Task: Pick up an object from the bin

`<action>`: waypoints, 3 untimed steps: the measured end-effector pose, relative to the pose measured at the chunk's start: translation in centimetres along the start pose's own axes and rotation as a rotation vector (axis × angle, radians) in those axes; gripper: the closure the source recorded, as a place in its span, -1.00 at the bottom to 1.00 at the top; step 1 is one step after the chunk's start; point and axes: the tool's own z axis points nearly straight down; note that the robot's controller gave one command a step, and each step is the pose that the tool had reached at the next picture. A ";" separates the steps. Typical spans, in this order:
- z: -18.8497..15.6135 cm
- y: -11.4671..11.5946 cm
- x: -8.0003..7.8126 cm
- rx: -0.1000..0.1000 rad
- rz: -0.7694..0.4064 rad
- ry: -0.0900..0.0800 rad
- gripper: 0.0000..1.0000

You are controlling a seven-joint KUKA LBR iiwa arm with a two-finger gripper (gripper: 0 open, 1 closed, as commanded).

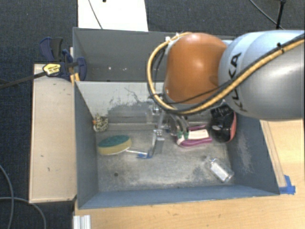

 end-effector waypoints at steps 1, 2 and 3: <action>13.6 4.8 1.3 0.002 0.115 0.005 -1.00; 16.1 8.6 -2.2 -0.001 0.085 -0.003 -1.00; 16.0 8.4 -2.2 0.000 0.090 -0.001 1.00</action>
Offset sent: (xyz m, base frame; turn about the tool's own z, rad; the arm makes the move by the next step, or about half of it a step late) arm -0.0109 0.0469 -0.1325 0.1159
